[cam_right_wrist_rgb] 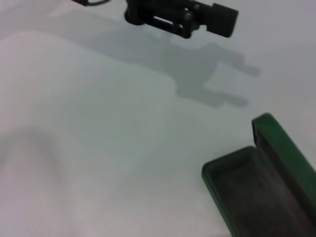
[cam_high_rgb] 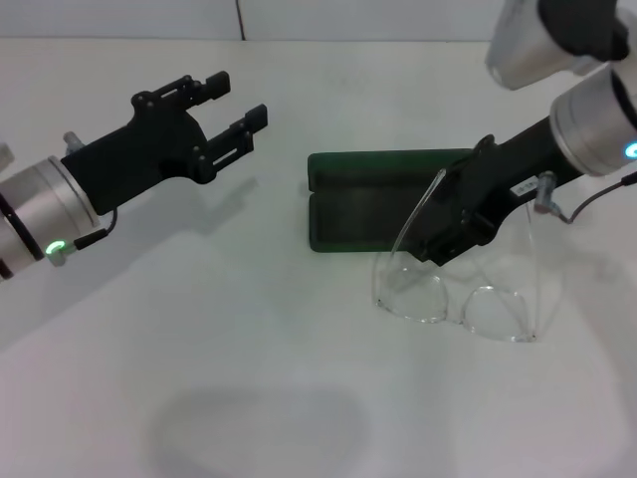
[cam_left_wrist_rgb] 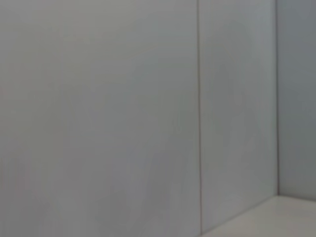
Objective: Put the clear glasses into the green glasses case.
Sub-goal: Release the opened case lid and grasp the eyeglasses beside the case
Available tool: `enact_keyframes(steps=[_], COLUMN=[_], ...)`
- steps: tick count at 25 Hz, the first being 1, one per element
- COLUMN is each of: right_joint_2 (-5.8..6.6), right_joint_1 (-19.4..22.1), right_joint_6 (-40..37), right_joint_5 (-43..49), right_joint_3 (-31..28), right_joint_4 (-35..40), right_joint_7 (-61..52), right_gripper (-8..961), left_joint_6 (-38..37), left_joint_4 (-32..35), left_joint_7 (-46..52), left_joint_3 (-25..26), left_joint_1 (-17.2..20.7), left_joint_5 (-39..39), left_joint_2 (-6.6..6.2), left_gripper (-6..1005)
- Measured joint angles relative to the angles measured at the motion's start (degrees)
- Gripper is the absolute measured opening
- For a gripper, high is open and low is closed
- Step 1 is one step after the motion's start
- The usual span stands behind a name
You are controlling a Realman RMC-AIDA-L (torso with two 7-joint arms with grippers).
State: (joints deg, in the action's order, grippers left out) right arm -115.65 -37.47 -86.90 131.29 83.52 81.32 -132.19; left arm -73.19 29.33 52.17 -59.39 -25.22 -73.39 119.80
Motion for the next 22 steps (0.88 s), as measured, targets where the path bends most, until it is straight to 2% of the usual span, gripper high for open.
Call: enact_keyframes(steps=[6,11,22], right_joint_2=[0.08,0.27,-0.30], right_joint_1=[0.19,-1.23,-4.44], right_joint_6=[-4.09,-5.72,-4.20], right_joint_5=[-3.77,-3.76,-3.83], right_joint_3=[-2.80,-5.11,-2.51], right_joint_4=[-0.16,-2.49,-6.56], right_joint_7=[6.12,7.84,8.09], right_gripper=[796,796,719], left_joint_6=[-0.04,-0.06,-0.02], left_joint_4=[-2.99,-4.56,-5.24], left_joint_7=[-3.57,-5.26,-6.08], left_joint_3=[-0.10,-0.05,0.15], left_joint_1=[-0.29,-0.28,-0.01], left_joint_5=[2.86,5.27,6.60], left_joint_2=[0.12,0.21,0.26], left_gripper=[595,595,595])
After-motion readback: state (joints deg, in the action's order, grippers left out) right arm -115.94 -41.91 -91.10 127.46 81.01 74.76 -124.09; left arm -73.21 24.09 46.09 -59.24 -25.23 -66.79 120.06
